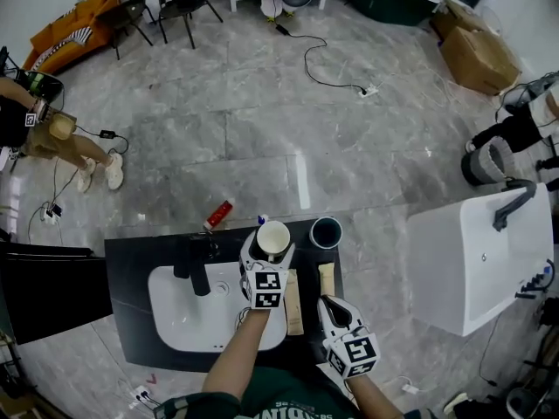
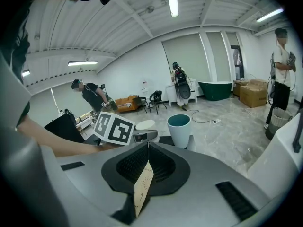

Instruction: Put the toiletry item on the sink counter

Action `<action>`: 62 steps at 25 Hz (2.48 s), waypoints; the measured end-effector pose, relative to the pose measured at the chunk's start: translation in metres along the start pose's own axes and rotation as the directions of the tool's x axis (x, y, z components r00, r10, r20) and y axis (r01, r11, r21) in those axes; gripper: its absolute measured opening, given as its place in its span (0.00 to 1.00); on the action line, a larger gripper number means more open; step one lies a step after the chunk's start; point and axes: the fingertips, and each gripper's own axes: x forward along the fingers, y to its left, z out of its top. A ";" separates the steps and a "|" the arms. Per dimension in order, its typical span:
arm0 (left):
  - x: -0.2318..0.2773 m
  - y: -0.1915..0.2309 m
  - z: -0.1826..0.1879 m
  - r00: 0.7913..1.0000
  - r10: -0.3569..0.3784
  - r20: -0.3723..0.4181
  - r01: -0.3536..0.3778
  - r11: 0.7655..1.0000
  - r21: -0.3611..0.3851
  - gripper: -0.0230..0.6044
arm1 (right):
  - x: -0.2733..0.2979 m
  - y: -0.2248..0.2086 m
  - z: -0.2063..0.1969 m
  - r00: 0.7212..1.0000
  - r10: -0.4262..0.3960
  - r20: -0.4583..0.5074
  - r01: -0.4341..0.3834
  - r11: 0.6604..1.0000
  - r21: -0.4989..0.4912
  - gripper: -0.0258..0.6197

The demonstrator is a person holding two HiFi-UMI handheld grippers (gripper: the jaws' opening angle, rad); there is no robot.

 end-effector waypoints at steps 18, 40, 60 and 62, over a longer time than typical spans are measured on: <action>0.014 -0.001 0.001 0.980 0.188 0.058 -0.185 0.981 -0.063 0.70 | -0.010 -0.005 -0.017 0.999 -0.016 -0.034 0.016 1.000 0.027 0.11; 0.008 -0.007 -0.007 0.975 0.216 0.040 -0.212 0.973 -0.088 0.72 | -0.022 -0.007 -0.015 0.999 -0.042 -0.007 0.042 0.996 0.080 0.11; -0.119 -0.045 0.012 0.994 0.041 0.106 -0.042 0.999 0.005 0.56 | -0.049 0.040 -0.002 0.996 0.001 0.094 -0.002 1.000 0.021 0.11; -0.141 -0.042 0.015 0.993 0.041 0.115 -0.041 0.999 0.000 0.38 | -0.058 0.047 0.000 0.994 0.000 0.108 0.000 1.000 0.001 0.11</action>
